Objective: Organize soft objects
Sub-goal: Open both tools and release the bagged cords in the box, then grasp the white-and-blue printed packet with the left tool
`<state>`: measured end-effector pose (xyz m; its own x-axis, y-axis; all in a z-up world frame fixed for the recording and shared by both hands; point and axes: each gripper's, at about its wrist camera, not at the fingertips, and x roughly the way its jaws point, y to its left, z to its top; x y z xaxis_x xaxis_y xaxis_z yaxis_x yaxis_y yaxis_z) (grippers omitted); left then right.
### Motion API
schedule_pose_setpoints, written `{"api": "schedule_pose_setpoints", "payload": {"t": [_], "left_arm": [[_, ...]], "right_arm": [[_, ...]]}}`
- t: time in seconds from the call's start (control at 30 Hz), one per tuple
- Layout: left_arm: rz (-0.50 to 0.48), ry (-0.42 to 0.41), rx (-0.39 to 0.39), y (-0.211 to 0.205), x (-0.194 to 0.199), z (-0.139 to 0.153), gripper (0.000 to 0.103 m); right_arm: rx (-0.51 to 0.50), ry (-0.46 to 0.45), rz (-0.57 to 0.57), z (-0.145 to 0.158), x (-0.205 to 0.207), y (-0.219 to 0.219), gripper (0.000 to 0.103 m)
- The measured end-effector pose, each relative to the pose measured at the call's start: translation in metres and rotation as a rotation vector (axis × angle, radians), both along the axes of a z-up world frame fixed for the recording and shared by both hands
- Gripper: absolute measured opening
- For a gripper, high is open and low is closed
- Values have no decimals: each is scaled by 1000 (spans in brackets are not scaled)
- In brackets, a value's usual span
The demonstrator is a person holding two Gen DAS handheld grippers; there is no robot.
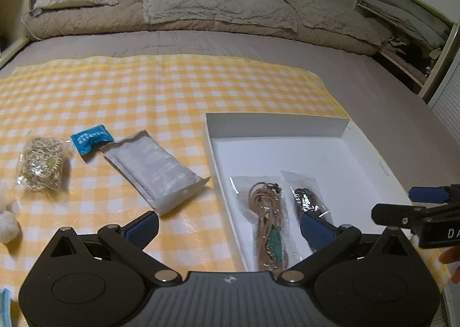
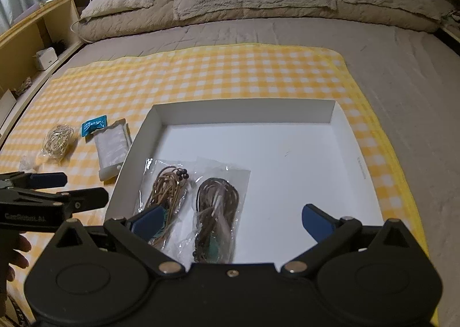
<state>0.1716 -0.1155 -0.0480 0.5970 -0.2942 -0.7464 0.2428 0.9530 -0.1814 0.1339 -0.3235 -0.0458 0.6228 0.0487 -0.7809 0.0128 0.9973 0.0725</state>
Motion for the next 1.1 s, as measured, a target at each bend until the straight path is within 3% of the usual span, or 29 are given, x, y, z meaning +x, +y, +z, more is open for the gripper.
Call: {"api": "schedule_pose_setpoints", "payload": {"t": [0.43, 1.1], "left_arm": [[91, -72, 37, 47, -4, 14, 103], [311, -92, 50, 170, -18, 31, 103]], "right_arm": [[25, -48, -48, 14, 11, 5, 103], [17, -145, 50, 38, 59, 77, 103]]}}
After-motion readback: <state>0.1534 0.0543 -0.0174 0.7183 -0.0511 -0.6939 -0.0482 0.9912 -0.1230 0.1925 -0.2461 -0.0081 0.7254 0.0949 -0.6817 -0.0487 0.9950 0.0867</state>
